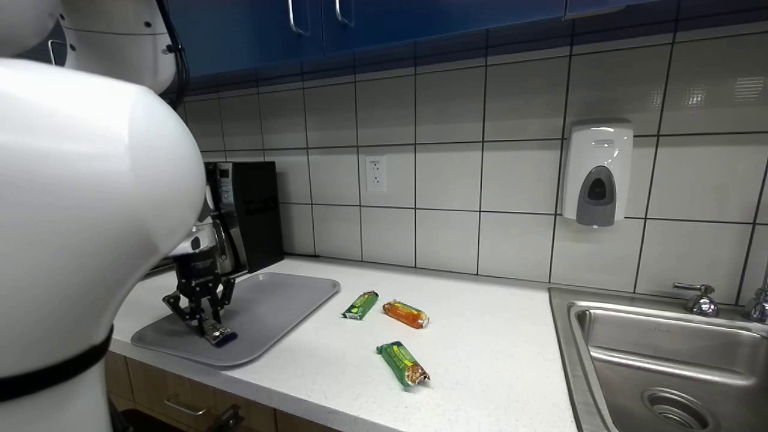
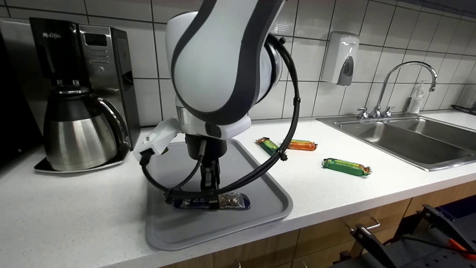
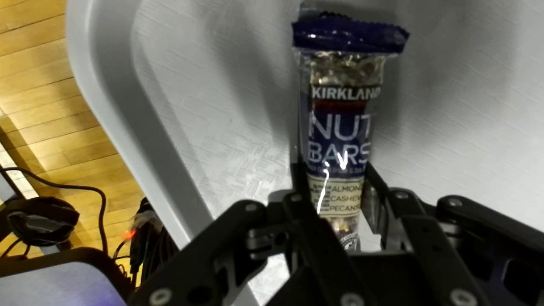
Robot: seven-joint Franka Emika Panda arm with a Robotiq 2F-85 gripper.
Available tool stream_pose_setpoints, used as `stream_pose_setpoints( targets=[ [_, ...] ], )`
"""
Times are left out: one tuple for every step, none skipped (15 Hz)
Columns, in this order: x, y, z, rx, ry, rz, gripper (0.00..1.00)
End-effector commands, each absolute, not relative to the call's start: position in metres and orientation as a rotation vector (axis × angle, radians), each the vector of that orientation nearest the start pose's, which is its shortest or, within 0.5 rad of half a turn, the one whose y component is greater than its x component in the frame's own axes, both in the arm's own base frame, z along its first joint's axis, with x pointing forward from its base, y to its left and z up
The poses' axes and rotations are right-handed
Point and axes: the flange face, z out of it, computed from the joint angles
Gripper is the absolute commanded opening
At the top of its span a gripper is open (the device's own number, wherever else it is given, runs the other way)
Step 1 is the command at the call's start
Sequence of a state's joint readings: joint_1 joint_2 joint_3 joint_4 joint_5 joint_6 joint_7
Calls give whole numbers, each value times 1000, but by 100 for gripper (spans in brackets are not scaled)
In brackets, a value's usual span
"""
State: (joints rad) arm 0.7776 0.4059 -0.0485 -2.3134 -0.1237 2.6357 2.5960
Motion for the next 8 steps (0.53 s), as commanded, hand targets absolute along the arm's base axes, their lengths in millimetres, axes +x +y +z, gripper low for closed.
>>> stream_pose_setpoints(
  targets=[
    [384, 341, 182, -1994, 2455, -154, 8],
    [386, 340, 186, -1987, 2449, -162, 8],
    [388, 339, 189, -1978, 2443, -169, 8],
    [390, 339, 194, -1971, 2435, -179, 8],
    [393, 338, 198, -1962, 2430, -186, 8],
    [395, 337, 202, -1954, 2424, -196, 8],
    [397, 336, 206, -1946, 2421, -206, 8],
    [399, 334, 209, -1940, 2420, -216, 8]
  ],
)
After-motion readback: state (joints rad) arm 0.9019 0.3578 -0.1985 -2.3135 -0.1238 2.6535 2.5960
